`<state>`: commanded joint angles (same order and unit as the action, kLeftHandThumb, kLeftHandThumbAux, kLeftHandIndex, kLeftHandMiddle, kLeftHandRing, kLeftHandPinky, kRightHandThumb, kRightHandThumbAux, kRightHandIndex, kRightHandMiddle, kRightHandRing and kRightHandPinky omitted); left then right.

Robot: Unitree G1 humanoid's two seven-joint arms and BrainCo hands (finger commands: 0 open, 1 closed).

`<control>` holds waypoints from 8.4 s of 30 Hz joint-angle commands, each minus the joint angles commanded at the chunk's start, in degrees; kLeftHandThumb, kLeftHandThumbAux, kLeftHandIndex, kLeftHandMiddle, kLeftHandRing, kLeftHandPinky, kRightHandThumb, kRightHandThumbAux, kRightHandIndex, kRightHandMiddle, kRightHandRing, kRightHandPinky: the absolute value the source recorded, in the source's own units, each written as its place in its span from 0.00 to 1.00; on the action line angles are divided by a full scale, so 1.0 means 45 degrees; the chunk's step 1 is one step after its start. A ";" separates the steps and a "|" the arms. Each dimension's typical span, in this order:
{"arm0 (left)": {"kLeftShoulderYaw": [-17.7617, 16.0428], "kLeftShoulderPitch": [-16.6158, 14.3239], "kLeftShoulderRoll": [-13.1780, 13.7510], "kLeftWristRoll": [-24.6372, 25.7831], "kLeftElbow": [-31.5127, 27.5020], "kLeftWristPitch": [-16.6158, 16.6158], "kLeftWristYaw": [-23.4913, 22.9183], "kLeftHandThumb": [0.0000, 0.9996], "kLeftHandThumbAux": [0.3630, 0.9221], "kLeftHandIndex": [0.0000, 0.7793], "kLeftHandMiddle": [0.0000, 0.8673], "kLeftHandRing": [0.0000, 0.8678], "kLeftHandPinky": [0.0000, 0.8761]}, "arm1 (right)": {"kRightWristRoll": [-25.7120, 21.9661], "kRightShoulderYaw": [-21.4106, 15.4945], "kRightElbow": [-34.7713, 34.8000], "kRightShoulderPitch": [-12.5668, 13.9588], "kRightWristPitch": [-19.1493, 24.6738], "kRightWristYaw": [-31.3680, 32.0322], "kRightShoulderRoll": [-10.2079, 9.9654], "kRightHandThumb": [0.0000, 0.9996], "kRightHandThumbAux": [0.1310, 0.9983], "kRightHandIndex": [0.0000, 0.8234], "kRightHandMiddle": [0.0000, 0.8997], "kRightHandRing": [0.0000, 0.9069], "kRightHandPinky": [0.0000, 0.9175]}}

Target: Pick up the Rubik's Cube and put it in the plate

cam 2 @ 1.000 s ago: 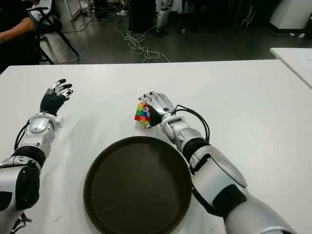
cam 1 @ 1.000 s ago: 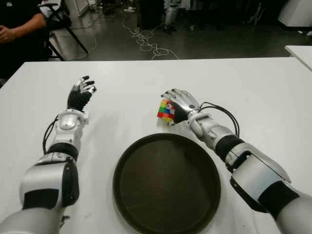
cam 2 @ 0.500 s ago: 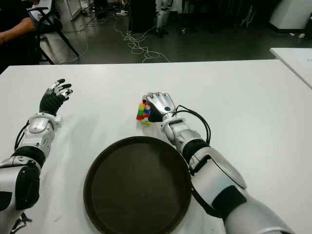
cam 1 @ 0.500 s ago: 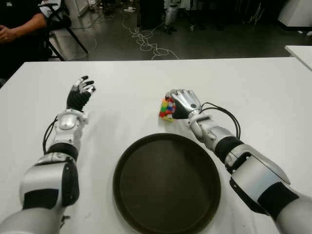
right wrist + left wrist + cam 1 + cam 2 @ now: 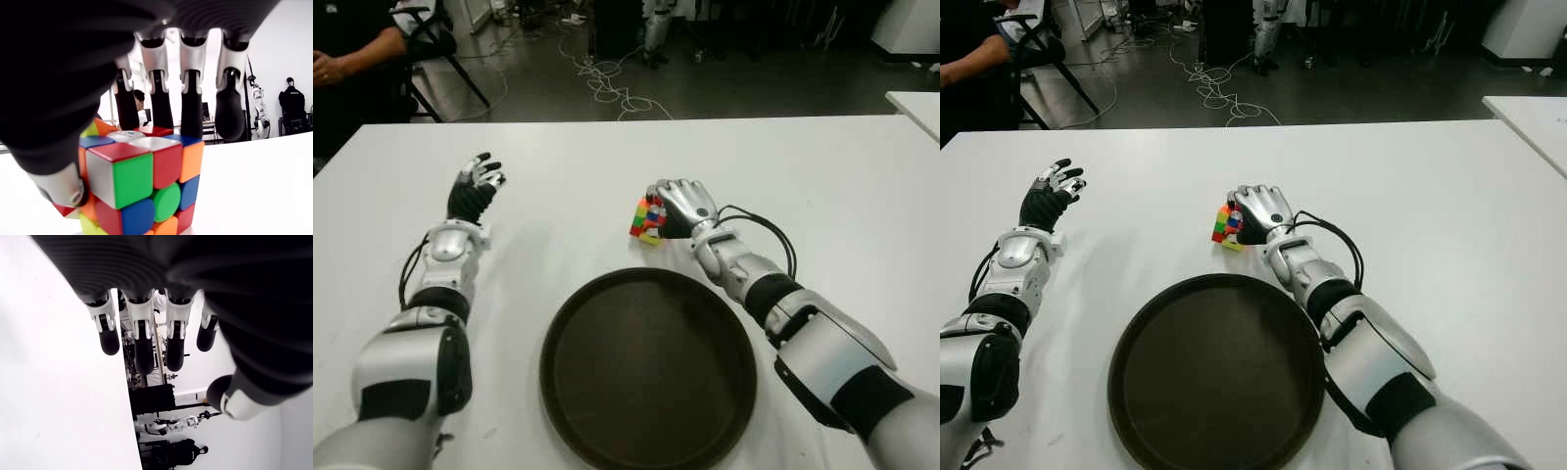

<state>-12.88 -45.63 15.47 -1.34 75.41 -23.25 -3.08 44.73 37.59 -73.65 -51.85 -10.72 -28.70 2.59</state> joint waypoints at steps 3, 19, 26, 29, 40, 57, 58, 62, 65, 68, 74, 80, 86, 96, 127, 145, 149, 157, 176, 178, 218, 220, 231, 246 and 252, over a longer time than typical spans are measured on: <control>0.0024 -0.0005 0.0011 -0.0026 -0.0003 0.0004 0.0019 0.15 0.40 0.14 0.22 0.19 0.14 | -0.0004 -0.0016 0.0014 0.0004 -0.0018 -0.0066 0.0015 0.68 0.70 0.51 0.72 0.73 0.72; 0.0109 -0.0031 -0.0004 -0.0022 0.0007 0.0082 0.0133 0.16 0.41 0.14 0.23 0.19 0.12 | 0.0022 -0.0021 -0.0003 0.0014 -0.0120 -0.0487 0.0098 0.68 0.70 0.51 0.69 0.71 0.72; 0.0108 -0.0008 -0.0013 0.0006 0.0006 -0.0007 0.0077 0.16 0.42 0.14 0.23 0.19 0.14 | 0.0038 -0.0004 -0.0029 0.0005 -0.0164 -0.0600 0.0128 0.68 0.70 0.51 0.70 0.72 0.72; 0.0109 -0.0003 -0.0013 0.0006 0.0004 -0.0035 0.0068 0.15 0.43 0.14 0.23 0.19 0.14 | 0.0010 -0.0025 -0.0038 0.0001 -0.0175 -0.0567 0.0125 0.68 0.70 0.51 0.70 0.72 0.72; 0.0091 0.0004 -0.0036 0.0030 0.0006 -0.0105 0.0032 0.17 0.44 0.13 0.23 0.19 0.14 | -0.0026 -0.0066 -0.0065 0.0015 -0.0247 -0.0729 0.0131 0.68 0.70 0.51 0.69 0.71 0.71; 0.0153 -0.0014 -0.0022 -0.0043 0.0016 -0.0002 0.0137 0.18 0.44 0.13 0.22 0.19 0.14 | -0.0029 -0.0110 -0.0089 -0.0008 -0.0266 -0.0789 0.0116 0.68 0.70 0.51 0.69 0.71 0.71; 0.0173 -0.0010 -0.0020 -0.0063 0.0013 -0.0017 0.0156 0.18 0.43 0.14 0.23 0.20 0.14 | -0.0025 -0.0110 -0.0083 -0.0005 -0.0277 -0.0824 0.0117 0.68 0.70 0.51 0.70 0.71 0.72; 0.0210 0.0000 -0.0013 -0.0078 -0.0001 -0.0061 0.0129 0.18 0.43 0.15 0.23 0.20 0.13 | -0.0051 -0.0127 -0.0075 -0.0024 -0.0277 -0.0769 0.0110 0.68 0.70 0.51 0.70 0.71 0.71; 0.0222 0.0003 -0.0002 -0.0058 -0.0009 -0.0050 0.0019 0.17 0.41 0.14 0.23 0.19 0.13 | -0.0081 -0.0172 -0.0027 -0.0046 -0.0250 -0.0777 0.0113 0.68 0.70 0.51 0.69 0.71 0.71; 0.0210 0.0012 0.0008 -0.0041 0.0000 -0.0044 -0.0008 0.17 0.41 0.14 0.22 0.19 0.12 | -0.0056 -0.0169 -0.0018 -0.0068 -0.0230 -0.0791 0.0118 0.68 0.70 0.51 0.70 0.72 0.73; 0.0190 0.0020 0.0016 -0.0027 0.0007 -0.0079 -0.0047 0.17 0.42 0.13 0.21 0.17 0.11 | -0.0036 -0.0178 -0.0010 -0.0089 -0.0242 -0.0802 0.0127 0.68 0.70 0.51 0.69 0.72 0.72; 0.0177 0.0052 0.0016 -0.0020 -0.0003 -0.0139 -0.0057 0.18 0.46 0.15 0.23 0.19 0.14 | 0.0001 -0.0158 -0.0001 -0.0106 -0.0252 -0.0901 0.0137 0.68 0.70 0.51 0.70 0.71 0.72; 0.0168 0.0046 0.0007 -0.0012 -0.0005 -0.0130 -0.0044 0.18 0.48 0.15 0.23 0.19 0.12 | 0.0020 -0.0140 -0.0026 -0.0140 -0.0209 -0.0924 0.0126 0.68 0.70 0.51 0.69 0.71 0.71; 0.0153 0.0043 0.0001 0.0008 -0.0012 -0.0131 -0.0067 0.17 0.46 0.14 0.22 0.19 0.12 | -0.0083 -0.0255 0.0030 -0.0155 -0.0326 -0.0999 0.0145 0.68 0.70 0.51 0.69 0.71 0.72; 0.0178 0.0051 0.0033 -0.0030 0.0006 -0.0130 -0.0045 0.18 0.42 0.13 0.22 0.18 0.13 | -0.0072 -0.0505 0.0287 -0.0227 -0.0400 -0.1068 0.0167 0.68 0.70 0.51 0.71 0.73 0.73; 0.0097 0.0048 0.0026 0.0032 0.0022 -0.0158 -0.0137 0.17 0.39 0.14 0.22 0.18 0.12 | -0.0061 -0.0538 0.0346 -0.0236 -0.0335 -0.1103 0.0184 0.68 0.70 0.51 0.70 0.72 0.73; 0.0114 0.0031 0.0037 0.0007 0.0033 -0.0134 -0.0129 0.16 0.40 0.14 0.22 0.19 0.13 | -0.0050 -0.0530 0.0364 -0.0232 -0.0400 -0.1172 0.0204 0.68 0.70 0.51 0.70 0.73 0.74; 0.0142 0.0023 0.0058 -0.0011 0.0034 -0.0082 -0.0203 0.15 0.40 0.11 0.20 0.18 0.13 | 0.0006 -0.0456 0.0329 -0.0234 -0.0569 -0.1445 0.0234 0.68 0.70 0.51 0.63 0.67 0.68; 0.0094 0.0027 0.0097 0.0014 0.0052 -0.0028 -0.0157 0.16 0.38 0.12 0.20 0.17 0.12 | -0.0152 -0.0624 0.0206 -0.0338 -0.0802 -0.1159 0.0081 0.01 0.80 0.01 0.01 0.01 0.01; 0.0081 0.0035 0.0107 0.0030 0.0057 -0.0003 -0.0197 0.17 0.38 0.11 0.19 0.16 0.12 | -0.0083 -0.0568 0.0200 -0.0368 -0.0770 -0.1248 0.0086 0.00 0.80 0.00 0.00 0.00 0.00; 0.0126 0.0047 0.0133 -0.0009 0.0054 0.0125 -0.0175 0.16 0.37 0.13 0.23 0.19 0.12 | -0.0106 -0.0612 0.0243 -0.0362 -0.0705 -0.2164 0.0295 0.00 0.82 0.00 0.00 0.00 0.00; 0.0130 0.0057 0.0134 -0.0005 0.0046 0.0098 -0.0191 0.15 0.36 0.13 0.22 0.18 0.12 | -0.0114 -0.0616 0.0247 -0.0360 -0.0703 -0.2135 0.0310 0.00 0.83 0.00 0.00 0.00 0.00; -0.0010 0.0057 0.0053 0.0141 0.0032 0.0037 -0.0203 0.16 0.45 0.13 0.22 0.18 0.13 | -0.0173 -0.0673 0.0233 -0.0345 -0.0659 -0.2017 0.0311 0.00 0.83 0.00 0.00 0.00 0.00; 0.0197 0.0078 0.0076 -0.0040 0.0042 0.0048 -0.0081 0.14 0.43 0.13 0.21 0.17 0.11 | -0.0326 -0.0870 0.0193 -0.0266 -0.0594 -0.1654 0.0326 0.00 0.81 0.00 0.00 0.00 0.00; 0.0210 0.0088 0.0095 -0.0048 0.0048 0.0051 -0.0118 0.13 0.43 0.13 0.20 0.16 0.09 | -0.1095 -0.1584 0.0211 -0.0161 -0.0984 -0.0982 0.0227 0.00 0.78 0.00 0.00 0.01 0.03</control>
<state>-11.93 -45.23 15.90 -1.56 75.62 -23.02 -3.61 39.80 30.46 -72.70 -52.58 -15.15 -33.12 3.61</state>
